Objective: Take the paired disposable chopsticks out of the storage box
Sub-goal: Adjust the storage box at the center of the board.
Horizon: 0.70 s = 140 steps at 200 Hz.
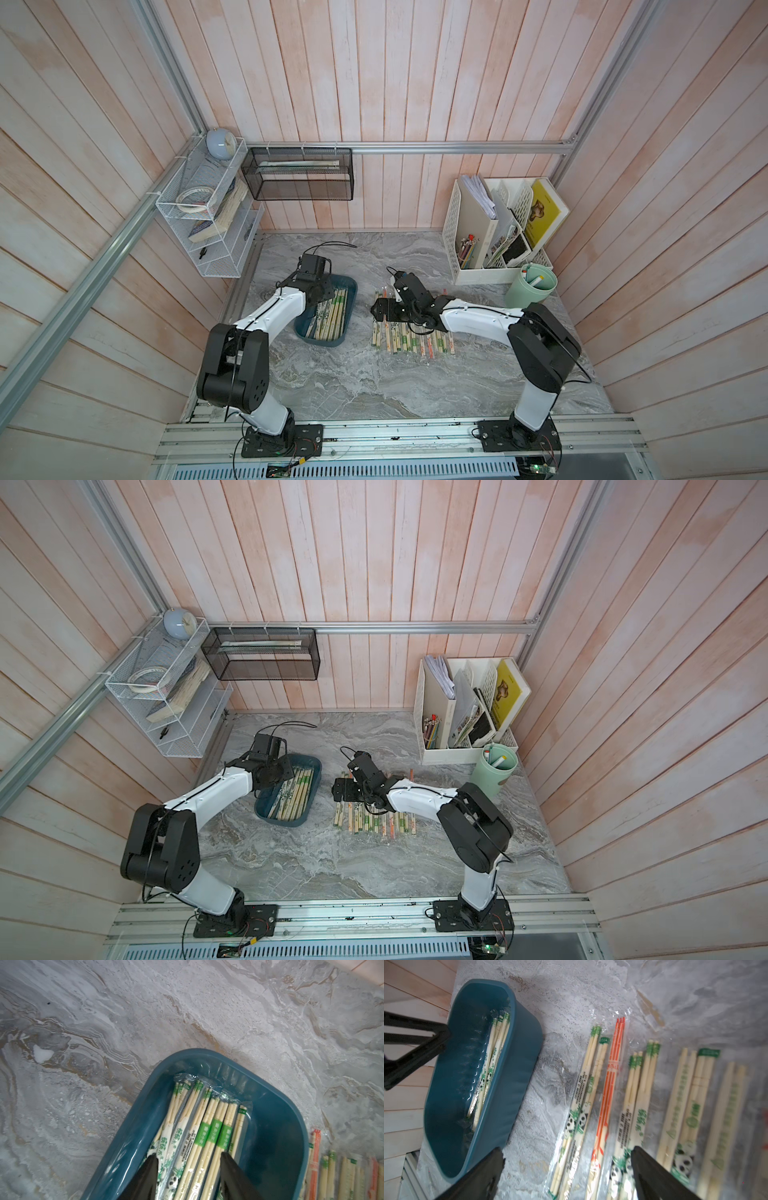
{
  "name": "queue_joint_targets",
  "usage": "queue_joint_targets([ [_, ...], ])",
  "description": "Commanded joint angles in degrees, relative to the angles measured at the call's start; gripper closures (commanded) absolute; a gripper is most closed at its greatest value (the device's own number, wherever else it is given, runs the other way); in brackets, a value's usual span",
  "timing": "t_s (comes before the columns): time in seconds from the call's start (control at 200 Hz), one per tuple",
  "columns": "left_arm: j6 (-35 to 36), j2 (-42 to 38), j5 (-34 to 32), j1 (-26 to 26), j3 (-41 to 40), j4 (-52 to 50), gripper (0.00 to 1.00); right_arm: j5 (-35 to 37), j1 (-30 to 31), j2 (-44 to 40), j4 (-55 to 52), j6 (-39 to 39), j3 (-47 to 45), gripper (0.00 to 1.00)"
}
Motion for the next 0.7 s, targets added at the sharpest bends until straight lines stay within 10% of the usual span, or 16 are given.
queue_joint_targets([
  [0.0, 0.6, -2.3, -0.2, 0.8, -1.4, -0.7, 0.48, -2.0, -0.2, 5.2, -5.1, -2.0, 6.6, 0.03],
  [0.695, -0.6, -3.1, 1.0, 1.4, -4.3, 0.3, 0.48, -16.2, 0.7, 22.3, -4.8, -1.1, 28.5, 0.03],
])
